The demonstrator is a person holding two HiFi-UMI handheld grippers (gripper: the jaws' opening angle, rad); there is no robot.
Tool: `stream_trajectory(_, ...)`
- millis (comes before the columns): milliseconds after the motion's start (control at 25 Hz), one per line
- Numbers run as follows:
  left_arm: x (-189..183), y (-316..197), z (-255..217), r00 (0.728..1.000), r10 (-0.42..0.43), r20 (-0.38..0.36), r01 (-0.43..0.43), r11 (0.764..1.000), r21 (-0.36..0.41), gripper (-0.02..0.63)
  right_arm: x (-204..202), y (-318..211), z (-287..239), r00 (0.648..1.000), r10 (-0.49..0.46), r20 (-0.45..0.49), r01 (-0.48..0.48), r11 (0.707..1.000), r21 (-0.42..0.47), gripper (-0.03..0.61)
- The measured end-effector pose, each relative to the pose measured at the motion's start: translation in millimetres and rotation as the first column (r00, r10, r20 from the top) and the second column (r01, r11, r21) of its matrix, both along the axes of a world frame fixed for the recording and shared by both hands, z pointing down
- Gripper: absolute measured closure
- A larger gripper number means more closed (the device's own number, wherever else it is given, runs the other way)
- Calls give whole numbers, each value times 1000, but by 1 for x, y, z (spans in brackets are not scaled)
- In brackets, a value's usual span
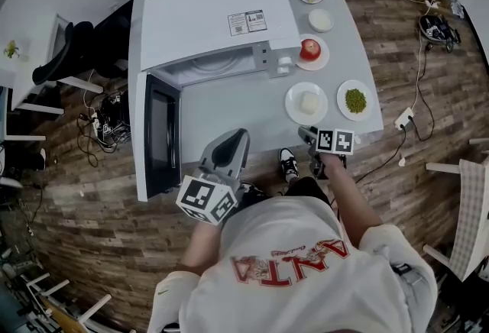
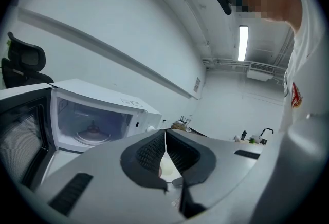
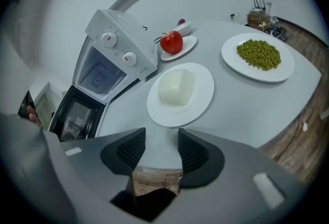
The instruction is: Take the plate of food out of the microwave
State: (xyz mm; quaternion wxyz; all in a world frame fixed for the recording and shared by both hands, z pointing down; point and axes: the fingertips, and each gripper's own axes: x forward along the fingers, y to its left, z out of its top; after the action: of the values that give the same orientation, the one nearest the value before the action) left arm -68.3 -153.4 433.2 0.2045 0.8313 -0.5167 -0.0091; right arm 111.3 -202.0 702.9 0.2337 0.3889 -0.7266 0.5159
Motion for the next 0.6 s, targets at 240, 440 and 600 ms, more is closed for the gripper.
stream_trajectory(240, -17, 4, -13, 998, -58, 18, 58, 998, 37, 600, -29, -2, -46, 991, -37, 128, 34, 999, 19, 575)
stream_trajectory(440, -47, 9, -29, 987, -155, 38, 151, 985, 80, 600, -69, -26, -120, 969, -160, 189, 113, 964, 239, 575)
stream_trajectory(600, -72, 19, -43, 972, -231, 37, 226, 968, 107, 600, -102, -34, -189, 938, -282, 200, 173, 884, 435, 577)
